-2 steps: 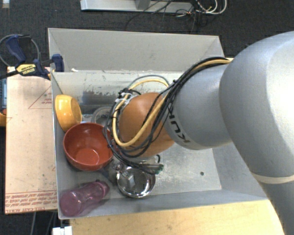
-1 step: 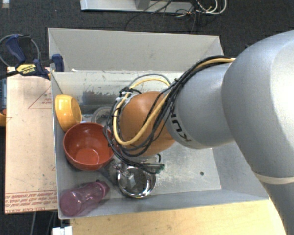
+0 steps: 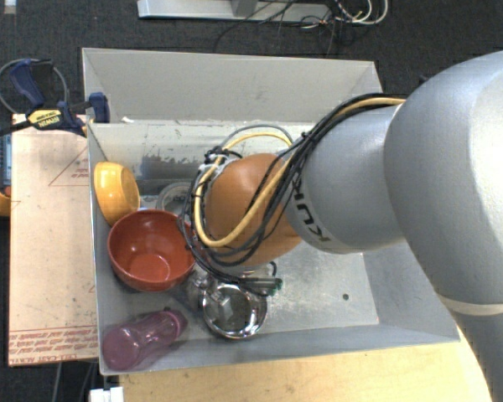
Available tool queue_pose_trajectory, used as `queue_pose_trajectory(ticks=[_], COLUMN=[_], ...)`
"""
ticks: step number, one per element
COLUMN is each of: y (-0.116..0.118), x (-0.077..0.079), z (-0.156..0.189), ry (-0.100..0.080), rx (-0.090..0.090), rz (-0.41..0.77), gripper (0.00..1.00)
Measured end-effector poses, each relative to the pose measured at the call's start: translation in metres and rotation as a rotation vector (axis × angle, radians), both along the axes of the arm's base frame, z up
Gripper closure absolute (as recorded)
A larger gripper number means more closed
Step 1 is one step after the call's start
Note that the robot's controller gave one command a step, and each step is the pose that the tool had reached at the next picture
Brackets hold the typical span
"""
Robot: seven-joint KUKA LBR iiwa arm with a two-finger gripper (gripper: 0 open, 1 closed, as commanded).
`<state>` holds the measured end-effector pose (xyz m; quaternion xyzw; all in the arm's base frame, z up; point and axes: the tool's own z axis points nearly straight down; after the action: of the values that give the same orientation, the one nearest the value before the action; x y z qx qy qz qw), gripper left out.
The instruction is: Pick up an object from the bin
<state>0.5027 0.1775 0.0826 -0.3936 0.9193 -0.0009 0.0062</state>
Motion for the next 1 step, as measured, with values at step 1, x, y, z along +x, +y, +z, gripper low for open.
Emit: queue_pose_trajectory(ticks=[1], y=[-0.0002], x=[-0.0002], z=[0.0034], ry=[0.001], rx=[-0.001], rz=[-0.001], gripper=[1.00])
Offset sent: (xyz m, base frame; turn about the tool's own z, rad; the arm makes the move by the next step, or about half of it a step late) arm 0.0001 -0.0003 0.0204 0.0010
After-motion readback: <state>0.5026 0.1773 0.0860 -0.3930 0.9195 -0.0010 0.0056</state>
